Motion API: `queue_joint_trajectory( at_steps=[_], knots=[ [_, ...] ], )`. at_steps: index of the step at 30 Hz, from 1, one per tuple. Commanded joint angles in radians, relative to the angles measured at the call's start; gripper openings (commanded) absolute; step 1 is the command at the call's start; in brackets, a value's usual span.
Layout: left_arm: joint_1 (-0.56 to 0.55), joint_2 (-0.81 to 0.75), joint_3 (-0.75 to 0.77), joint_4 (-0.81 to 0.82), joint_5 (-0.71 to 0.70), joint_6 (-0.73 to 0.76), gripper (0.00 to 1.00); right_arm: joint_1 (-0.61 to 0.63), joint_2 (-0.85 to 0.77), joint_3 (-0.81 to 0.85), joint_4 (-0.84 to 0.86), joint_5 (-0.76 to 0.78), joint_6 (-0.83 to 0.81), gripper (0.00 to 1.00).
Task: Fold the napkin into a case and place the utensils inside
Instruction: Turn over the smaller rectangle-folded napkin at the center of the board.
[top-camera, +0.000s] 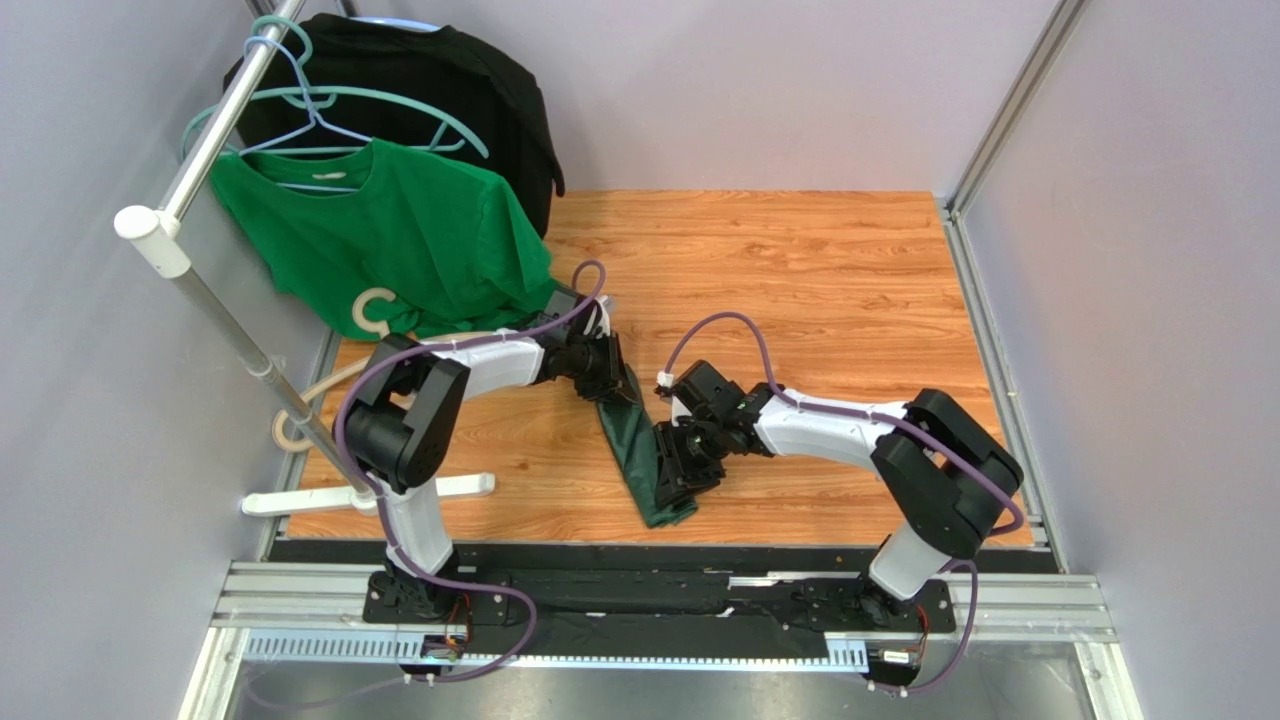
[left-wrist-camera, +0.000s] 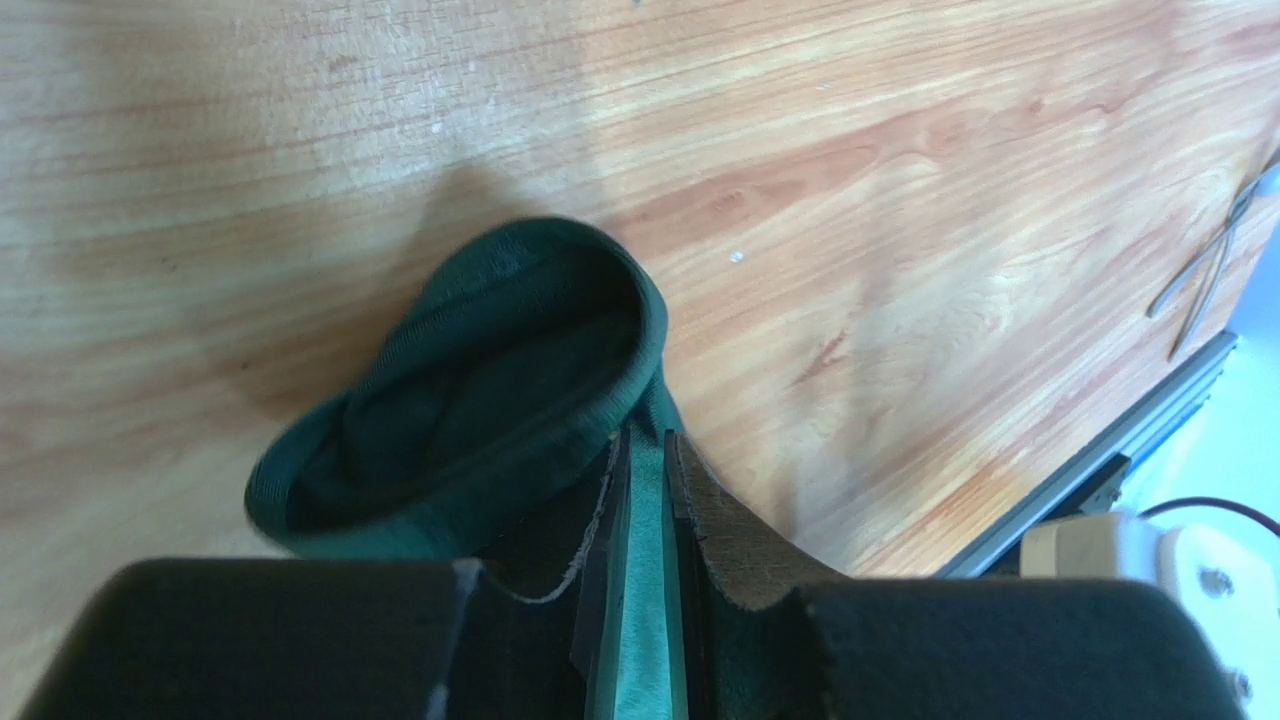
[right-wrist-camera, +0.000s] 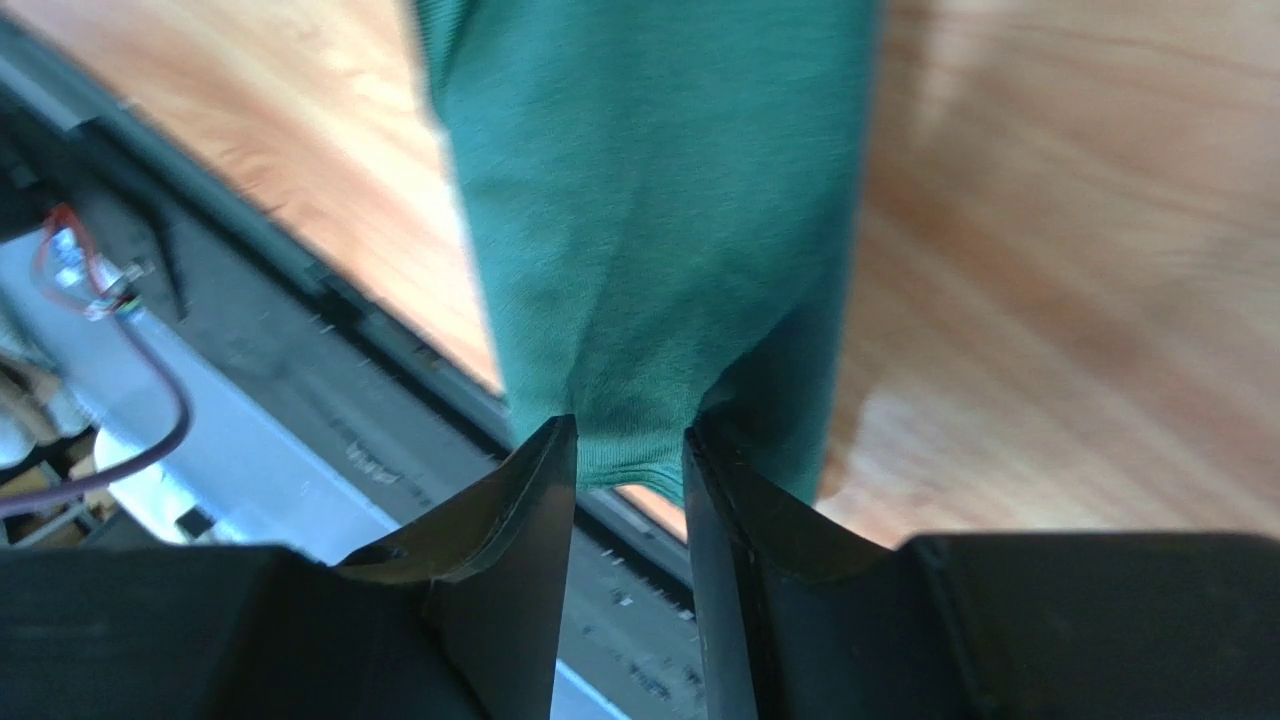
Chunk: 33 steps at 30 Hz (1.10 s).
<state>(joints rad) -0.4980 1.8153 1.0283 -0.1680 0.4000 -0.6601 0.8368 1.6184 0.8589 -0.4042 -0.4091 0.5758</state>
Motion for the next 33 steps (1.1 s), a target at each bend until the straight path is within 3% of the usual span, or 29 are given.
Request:
queue_joint_trajectory(
  at_steps=[1, 8, 13, 22, 29, 33],
  knots=[
    [-0.004, 0.036, 0.055, 0.061, 0.036, 0.014, 0.22, -0.034, 0.020, -0.015, 0.048, 0.087, -0.030, 0.37],
    [-0.008, 0.065, 0.160, 0.006, 0.034, 0.048, 0.27, -0.062, 0.060, 0.011, -0.021, 0.185, -0.099, 0.37],
    [-0.019, -0.003, 0.210, -0.073, -0.007, 0.083, 0.32, -0.064, 0.005, 0.026, -0.051, 0.182, -0.097, 0.40],
    [-0.047, -0.197, 0.066, -0.166, -0.157, 0.100, 0.32, -0.077, -0.098, 0.085, -0.139, 0.188, -0.111, 0.48],
    [-0.045, -0.039, 0.151, -0.218, -0.205, 0.117, 0.20, -0.087, -0.066, 0.085, -0.136, 0.182, -0.163, 0.45],
    [-0.045, 0.016, 0.205, -0.237, -0.233, 0.131, 0.18, -0.087, -0.072, 0.063, -0.116, 0.141, -0.162, 0.41]
  ],
)
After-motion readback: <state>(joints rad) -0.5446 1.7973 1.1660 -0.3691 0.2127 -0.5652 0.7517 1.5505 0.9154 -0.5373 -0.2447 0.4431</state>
